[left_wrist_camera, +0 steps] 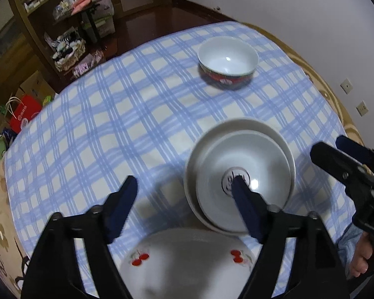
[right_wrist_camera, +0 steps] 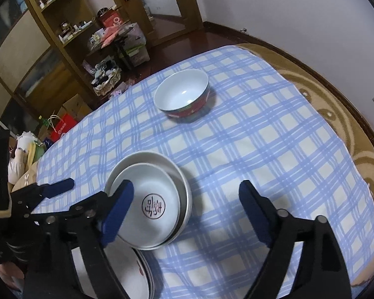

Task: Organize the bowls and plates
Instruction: 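Open both tools and raise them off the nested bowls, then close the left tool on the patterned bowl rim while the right tool grips the opposite rim, then lift the patterned bowl with both tools and carry it toward the nested bowls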

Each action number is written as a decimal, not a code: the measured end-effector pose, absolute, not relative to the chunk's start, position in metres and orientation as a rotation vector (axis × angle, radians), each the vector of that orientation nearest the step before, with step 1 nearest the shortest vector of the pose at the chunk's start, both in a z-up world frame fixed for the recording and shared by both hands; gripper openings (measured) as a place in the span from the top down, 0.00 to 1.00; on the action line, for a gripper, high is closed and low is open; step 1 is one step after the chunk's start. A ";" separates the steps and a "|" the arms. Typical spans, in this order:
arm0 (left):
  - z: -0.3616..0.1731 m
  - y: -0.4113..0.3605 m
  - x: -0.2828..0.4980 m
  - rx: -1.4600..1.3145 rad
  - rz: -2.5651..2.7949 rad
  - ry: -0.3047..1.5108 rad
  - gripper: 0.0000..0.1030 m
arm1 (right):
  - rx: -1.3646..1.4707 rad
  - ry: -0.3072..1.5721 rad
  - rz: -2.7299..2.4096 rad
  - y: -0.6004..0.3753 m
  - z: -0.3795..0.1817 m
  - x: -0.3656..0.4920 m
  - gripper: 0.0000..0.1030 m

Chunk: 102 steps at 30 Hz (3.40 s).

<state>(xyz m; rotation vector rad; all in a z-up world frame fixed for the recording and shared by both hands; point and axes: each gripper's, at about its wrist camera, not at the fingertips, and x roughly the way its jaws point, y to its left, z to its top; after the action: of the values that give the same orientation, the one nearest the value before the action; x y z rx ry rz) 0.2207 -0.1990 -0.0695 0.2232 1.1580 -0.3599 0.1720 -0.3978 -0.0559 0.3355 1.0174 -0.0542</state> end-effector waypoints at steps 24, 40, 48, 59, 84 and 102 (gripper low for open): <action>-0.060 -0.210 0.340 0.043 -0.426 1.068 0.21 | 0.290 0.932 -0.126 -0.458 -0.041 0.266 0.07; -0.103 -0.256 0.386 0.030 -0.505 1.065 0.23 | 0.405 1.023 -0.140 -0.460 -0.097 0.327 0.37; -0.136 -0.276 0.406 0.028 -0.473 1.169 0.47 | 0.483 1.091 -0.094 -0.471 -0.128 0.341 0.53; -0.149 -0.293 0.404 0.019 -0.474 1.229 0.92 | 0.426 1.126 -0.098 -0.452 -0.134 0.352 0.91; -0.078 -0.262 0.321 -0.023 -0.539 1.125 0.92 | 0.448 1.013 -0.102 -0.441 -0.063 0.267 0.92; -0.039 -0.212 0.244 -0.010 -0.519 1.102 0.93 | 0.400 0.964 -0.078 -0.393 -0.028 0.193 0.92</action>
<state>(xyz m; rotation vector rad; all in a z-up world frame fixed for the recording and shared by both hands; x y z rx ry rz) 0.2440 -0.2122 -0.0386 -0.0103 1.1021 -0.5190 0.1932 -0.3927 -0.0279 0.4001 0.9637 -0.0777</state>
